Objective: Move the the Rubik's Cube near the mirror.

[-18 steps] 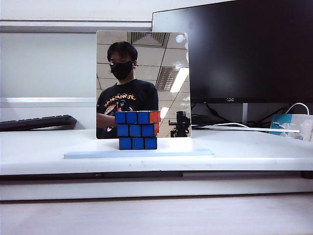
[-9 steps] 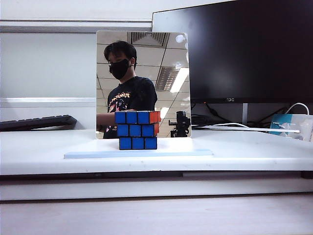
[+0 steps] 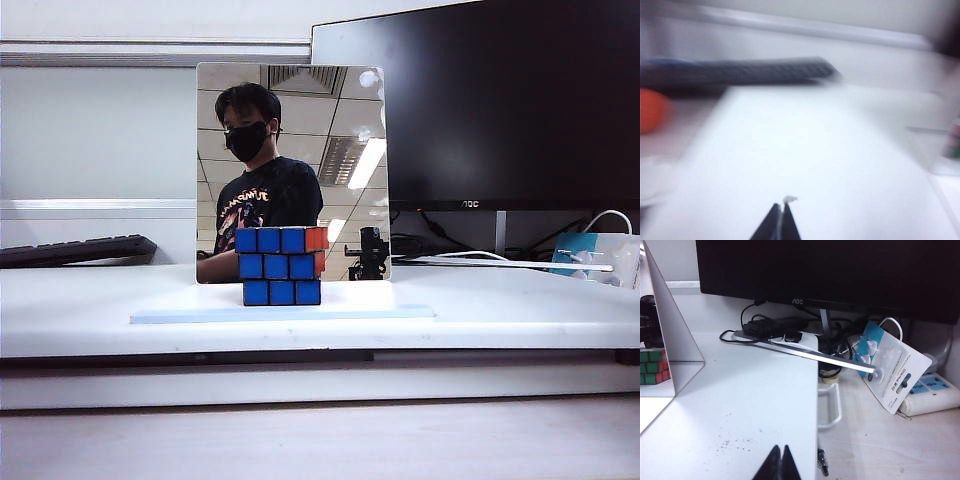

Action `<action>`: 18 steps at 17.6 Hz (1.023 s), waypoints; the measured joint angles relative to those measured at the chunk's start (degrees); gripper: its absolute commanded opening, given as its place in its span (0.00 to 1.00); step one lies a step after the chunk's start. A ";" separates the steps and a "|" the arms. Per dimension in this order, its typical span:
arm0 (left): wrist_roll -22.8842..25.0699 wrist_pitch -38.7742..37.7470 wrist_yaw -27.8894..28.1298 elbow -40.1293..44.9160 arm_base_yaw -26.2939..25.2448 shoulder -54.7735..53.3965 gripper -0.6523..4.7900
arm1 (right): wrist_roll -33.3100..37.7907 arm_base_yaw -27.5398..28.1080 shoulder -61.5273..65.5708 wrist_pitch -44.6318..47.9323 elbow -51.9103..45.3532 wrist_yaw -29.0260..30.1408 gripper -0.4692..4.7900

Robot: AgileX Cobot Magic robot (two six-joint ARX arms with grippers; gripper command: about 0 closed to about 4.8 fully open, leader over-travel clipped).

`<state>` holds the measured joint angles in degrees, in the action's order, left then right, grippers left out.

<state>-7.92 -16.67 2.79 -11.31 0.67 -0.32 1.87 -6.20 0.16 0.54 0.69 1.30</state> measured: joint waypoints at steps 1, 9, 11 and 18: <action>0.11 2.38 -1.36 1.79 0.00 0.04 0.11 | 0.00 0.00 0.00 0.00 0.00 0.00 0.09; 8.00 9.20 -8.72 9.38 0.00 0.11 0.11 | 0.00 0.00 0.00 0.00 0.00 0.00 0.09; 9.25 10.36 -8.07 9.92 0.00 0.11 0.11 | 0.00 0.00 0.00 0.00 0.00 0.00 0.09; 9.42 15.61 -5.55 10.84 0.00 0.13 0.11 | 0.00 0.00 0.00 0.00 0.00 0.00 0.09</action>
<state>1.50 -1.06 -2.76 -0.47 0.67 -0.19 1.87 -6.20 0.16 0.54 0.69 1.30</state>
